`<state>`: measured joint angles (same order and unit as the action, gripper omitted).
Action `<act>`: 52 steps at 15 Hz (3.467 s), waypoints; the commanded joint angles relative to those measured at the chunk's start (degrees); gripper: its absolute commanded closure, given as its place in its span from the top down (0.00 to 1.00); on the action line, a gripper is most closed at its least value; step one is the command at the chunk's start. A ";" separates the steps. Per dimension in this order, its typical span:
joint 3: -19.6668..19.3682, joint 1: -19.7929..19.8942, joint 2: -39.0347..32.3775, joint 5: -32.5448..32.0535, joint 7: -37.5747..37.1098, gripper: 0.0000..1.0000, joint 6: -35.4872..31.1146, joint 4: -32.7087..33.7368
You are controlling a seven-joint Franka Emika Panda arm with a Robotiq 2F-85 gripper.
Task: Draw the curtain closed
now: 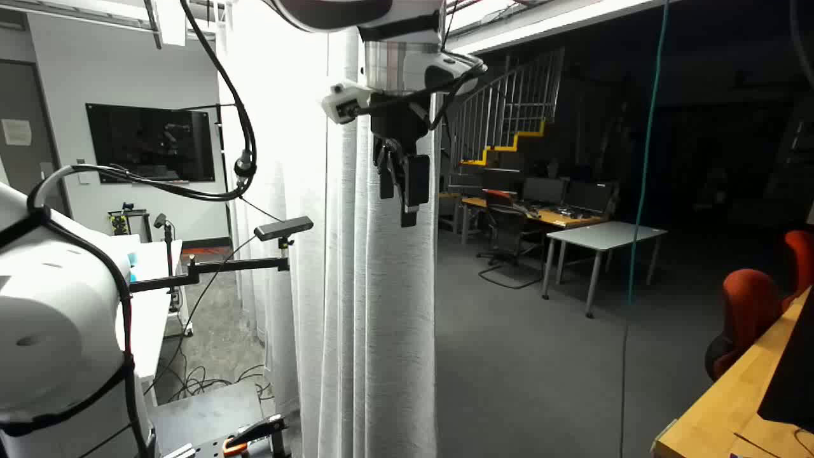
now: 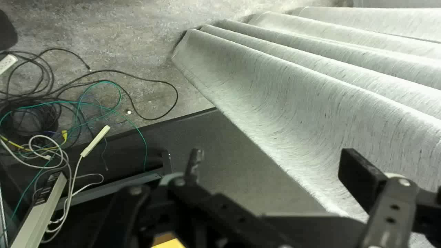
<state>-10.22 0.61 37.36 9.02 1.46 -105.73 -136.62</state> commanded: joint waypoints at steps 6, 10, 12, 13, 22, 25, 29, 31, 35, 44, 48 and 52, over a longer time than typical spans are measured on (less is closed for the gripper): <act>1.12 1.51 -0.28 0.78 0.74 1.00 0.22 0.09; 1.12 1.51 -0.28 0.78 0.74 1.00 0.22 0.09; 1.12 1.51 -0.28 0.78 0.74 1.00 0.22 0.09; 1.12 1.51 -0.28 0.78 0.74 1.00 0.22 0.09; 1.04 0.50 -0.17 1.64 2.65 1.00 0.38 -0.01; 1.11 -1.27 1.55 2.45 7.88 1.00 0.68 -1.87; 1.80 -3.38 3.57 5.03 12.97 1.00 0.27 -4.88; 2.10 -4.64 4.74 7.33 15.08 1.00 -0.04 -6.51; 2.40 -7.58 6.88 13.37 19.00 1.00 -1.08 -8.98; 2.87 -9.88 6.09 20.46 23.15 1.00 -3.60 -8.46; 2.88 -9.86 5.77 20.47 23.16 1.00 -3.59 -8.47; 4.83 -10.42 3.78 22.56 23.34 1.00 -13.67 -10.23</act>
<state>-6.97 -9.38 42.92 29.50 24.61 -112.03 -145.80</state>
